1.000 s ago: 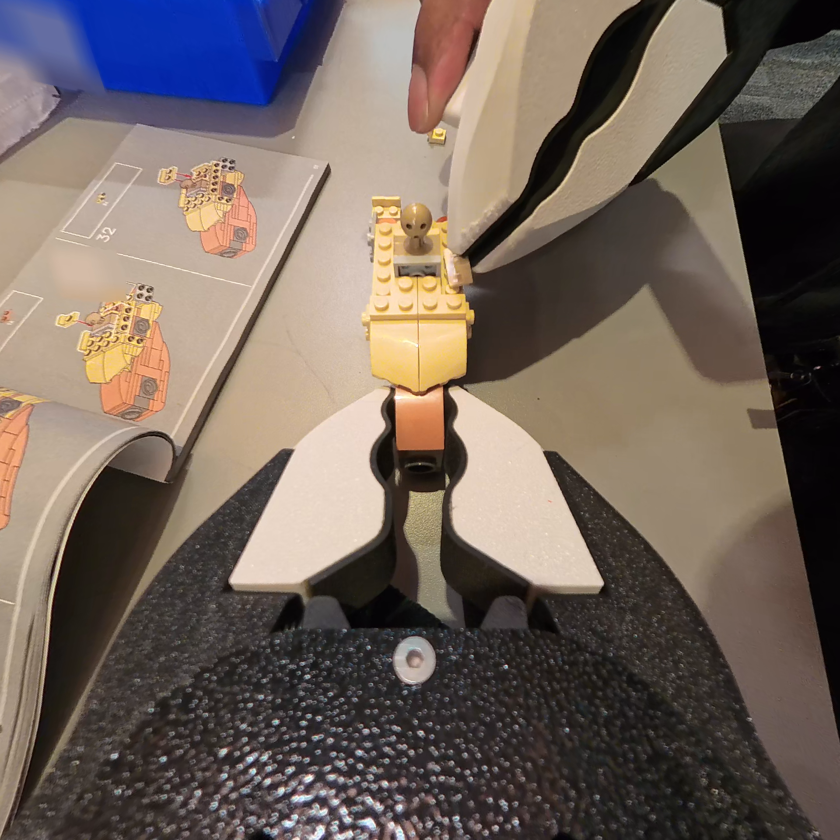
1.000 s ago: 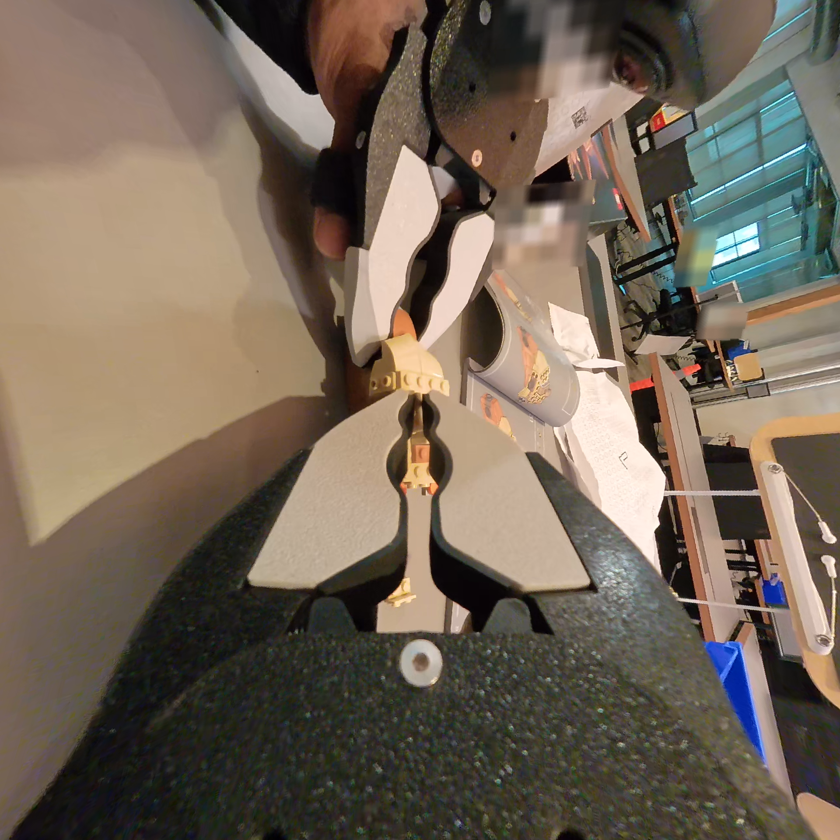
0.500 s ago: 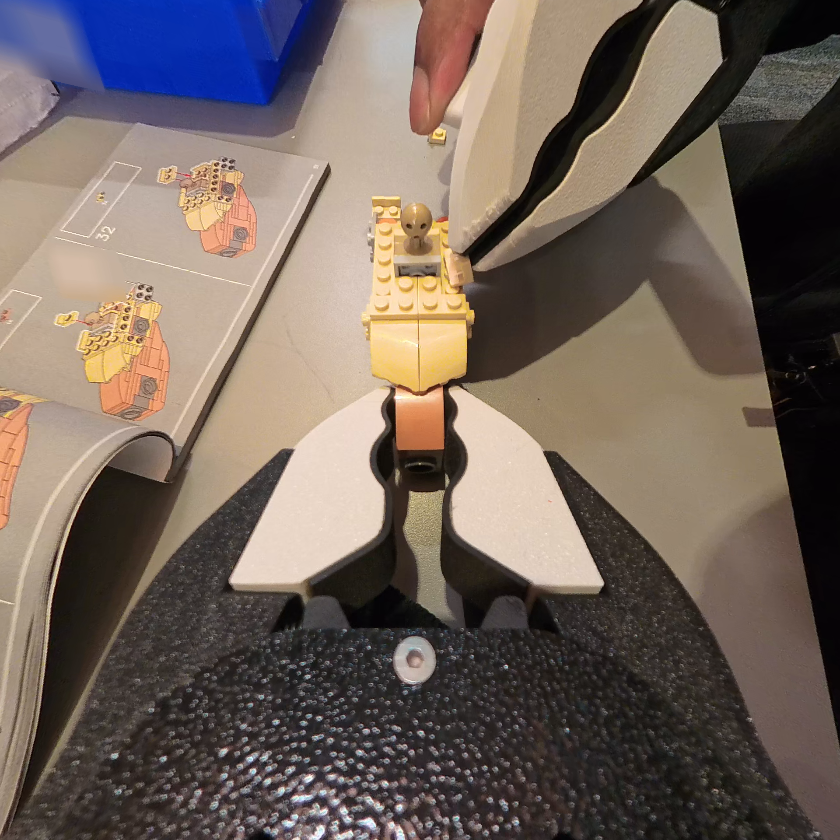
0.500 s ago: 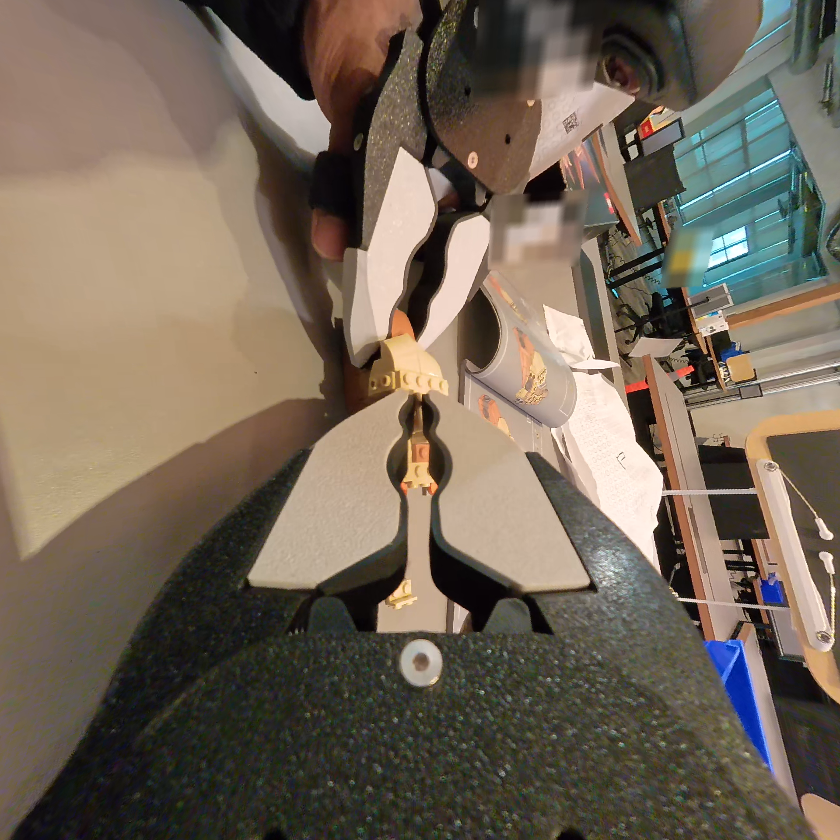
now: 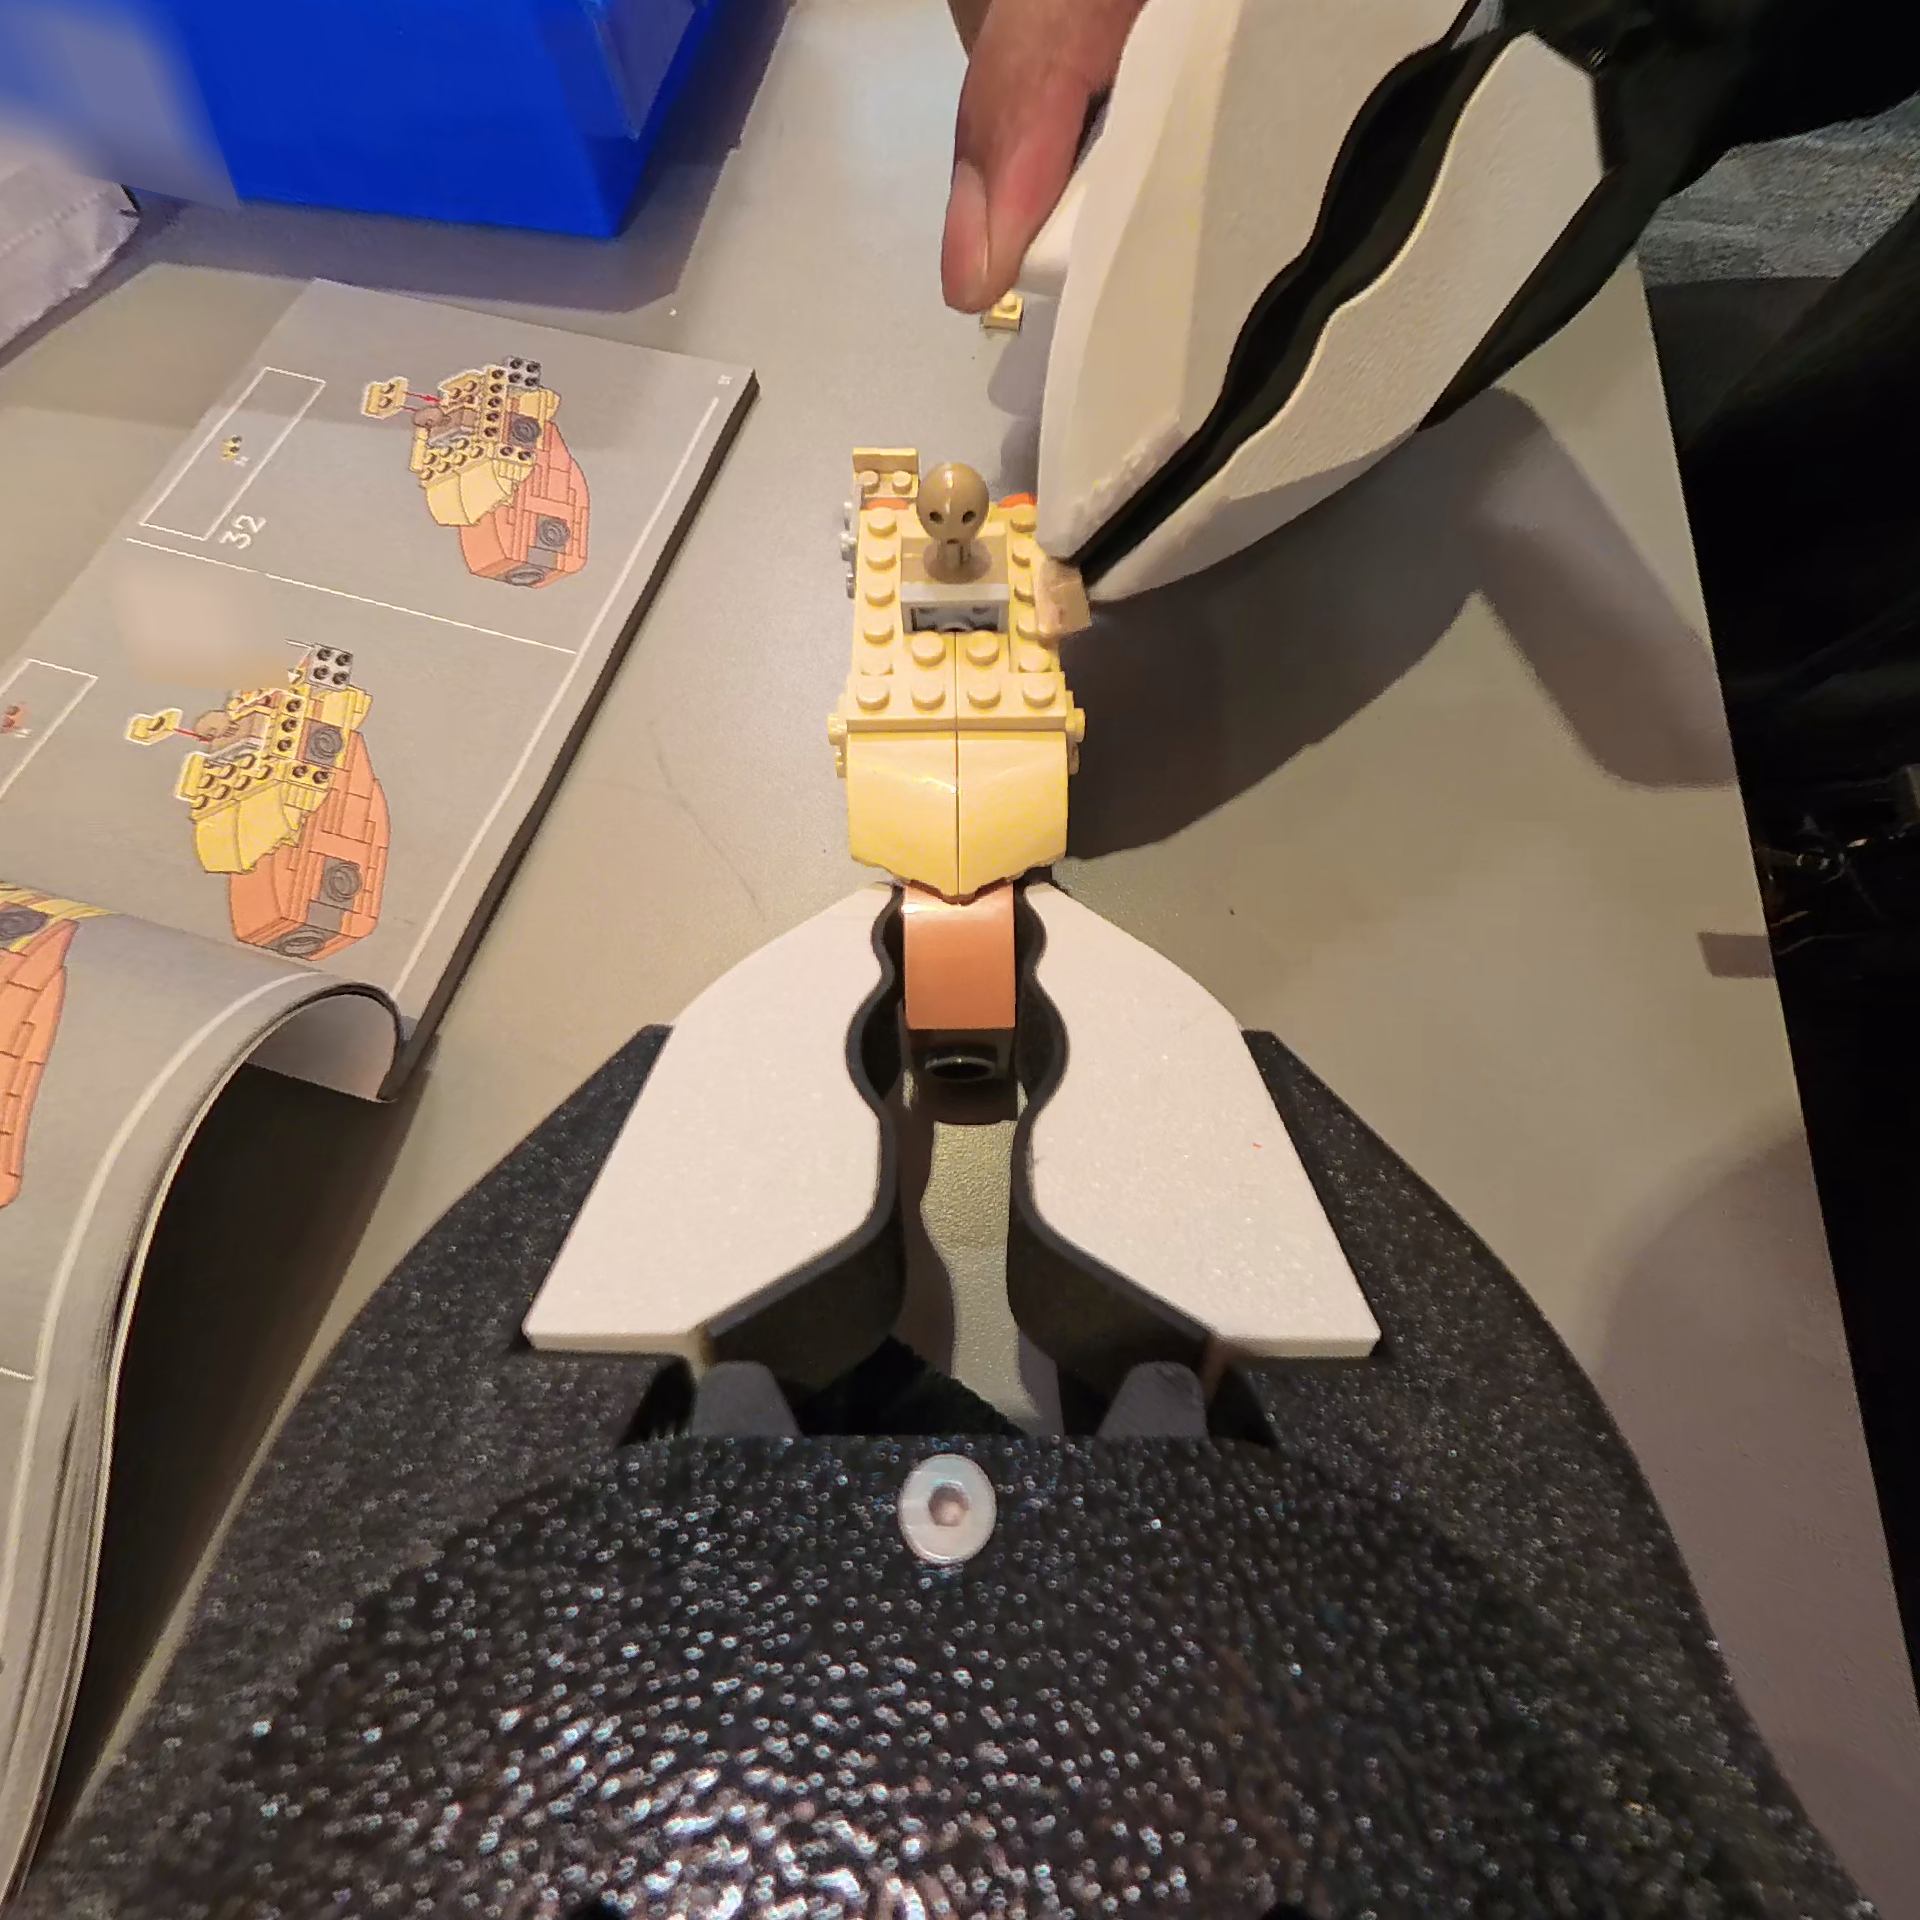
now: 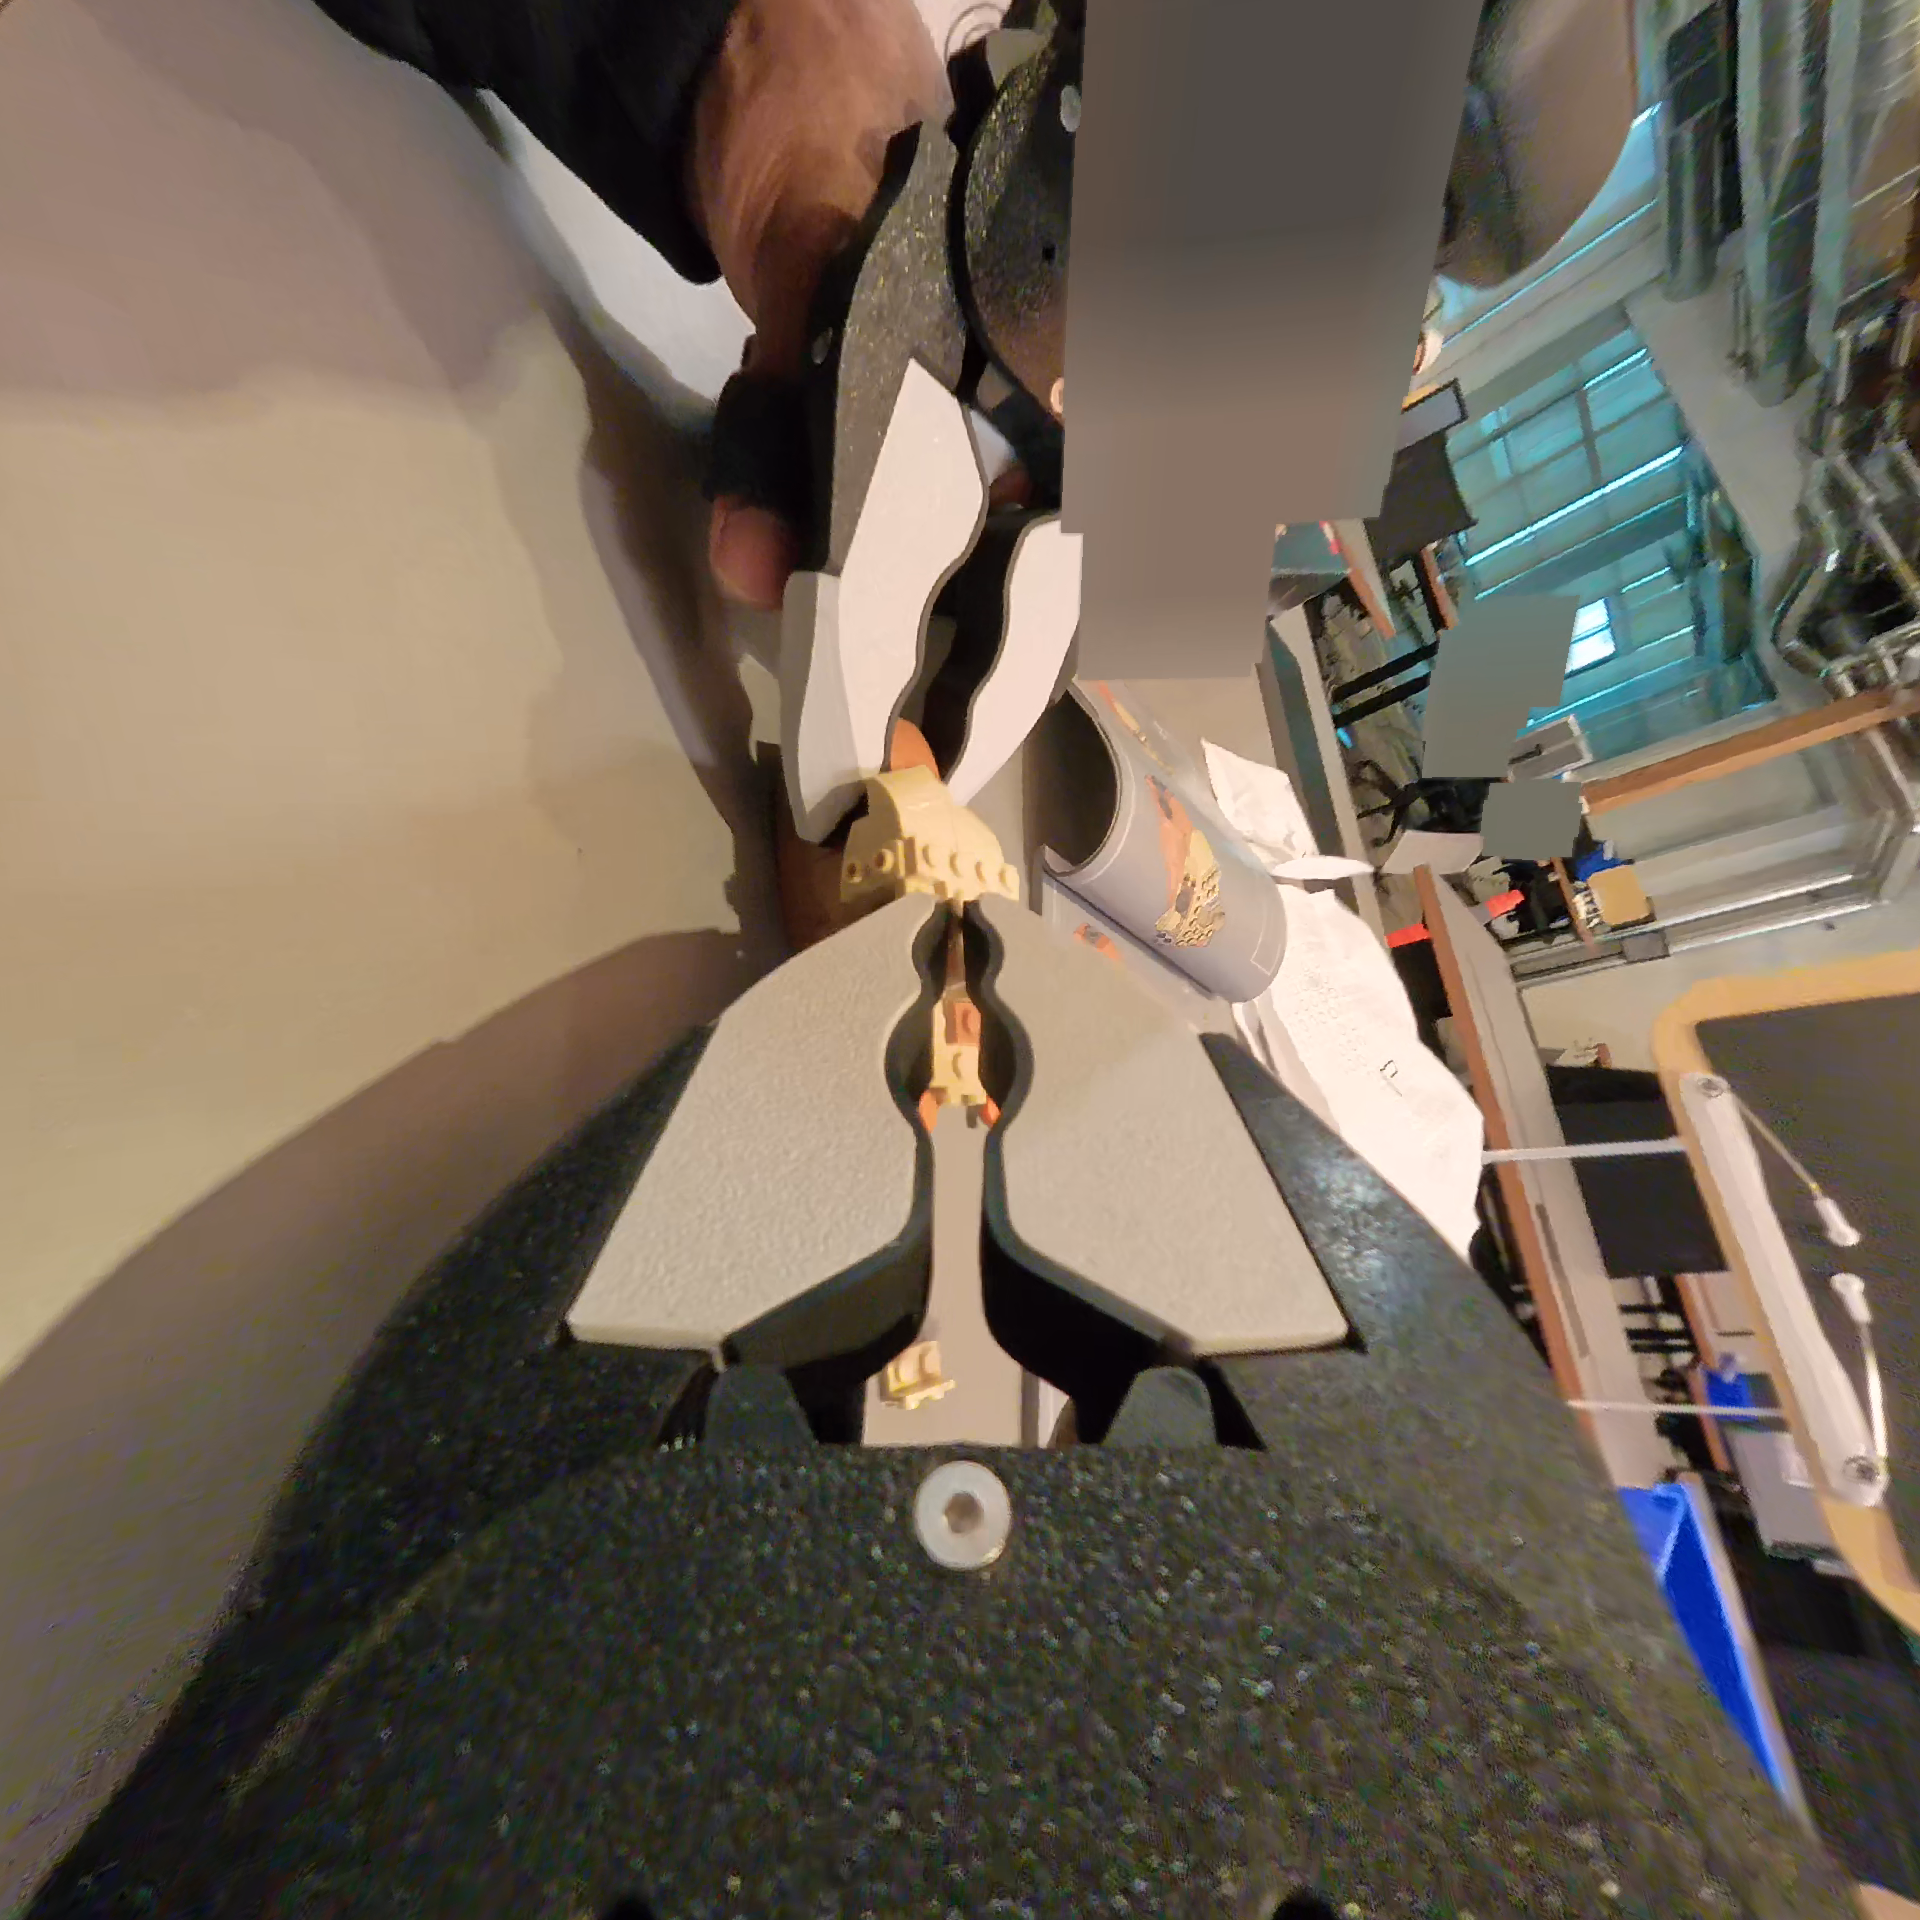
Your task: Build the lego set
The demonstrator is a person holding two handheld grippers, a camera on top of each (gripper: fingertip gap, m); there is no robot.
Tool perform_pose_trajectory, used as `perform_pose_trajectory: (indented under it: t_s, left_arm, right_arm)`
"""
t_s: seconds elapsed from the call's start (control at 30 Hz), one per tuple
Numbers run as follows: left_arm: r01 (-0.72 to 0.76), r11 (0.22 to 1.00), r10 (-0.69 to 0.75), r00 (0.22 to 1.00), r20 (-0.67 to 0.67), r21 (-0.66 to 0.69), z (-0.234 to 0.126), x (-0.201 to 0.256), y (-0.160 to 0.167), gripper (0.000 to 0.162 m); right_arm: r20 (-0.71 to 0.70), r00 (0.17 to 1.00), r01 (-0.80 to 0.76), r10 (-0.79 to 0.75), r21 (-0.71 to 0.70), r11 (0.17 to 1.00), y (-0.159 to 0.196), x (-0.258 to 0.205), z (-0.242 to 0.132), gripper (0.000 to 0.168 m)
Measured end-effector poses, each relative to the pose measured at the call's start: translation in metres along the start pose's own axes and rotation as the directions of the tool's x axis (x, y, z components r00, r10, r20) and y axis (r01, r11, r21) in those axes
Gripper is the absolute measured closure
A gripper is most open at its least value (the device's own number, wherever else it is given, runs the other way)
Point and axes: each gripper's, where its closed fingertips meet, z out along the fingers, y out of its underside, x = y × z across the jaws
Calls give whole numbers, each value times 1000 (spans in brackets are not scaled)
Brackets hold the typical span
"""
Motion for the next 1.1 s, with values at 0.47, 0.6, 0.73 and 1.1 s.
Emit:
perform_pose_trajectory:
  t_s: [0.47,0.6,0.73,1.1]
  left_arm:
    - [1,1000,-1,1000,13,2,1,-2,-1,145]
    - [7,1000,-8,999,32,20,-1,-4,-3,139]
    - [22,998,-24,999,29,62,-7,-2,-8,129]
    - [53,851,-18,997,-72,523,-49,31,-109,138]
  right_arm:
    - [-148,978,171,-149,145,975,-16,3,-13,167]
    - [-131,991,-2,35,246,969,-25,14,-20,167]
    - [-35,943,-293,332,392,872,-37,35,-34,167]
    - [533,364,-854,764,519,45,-53,86,-63,167]
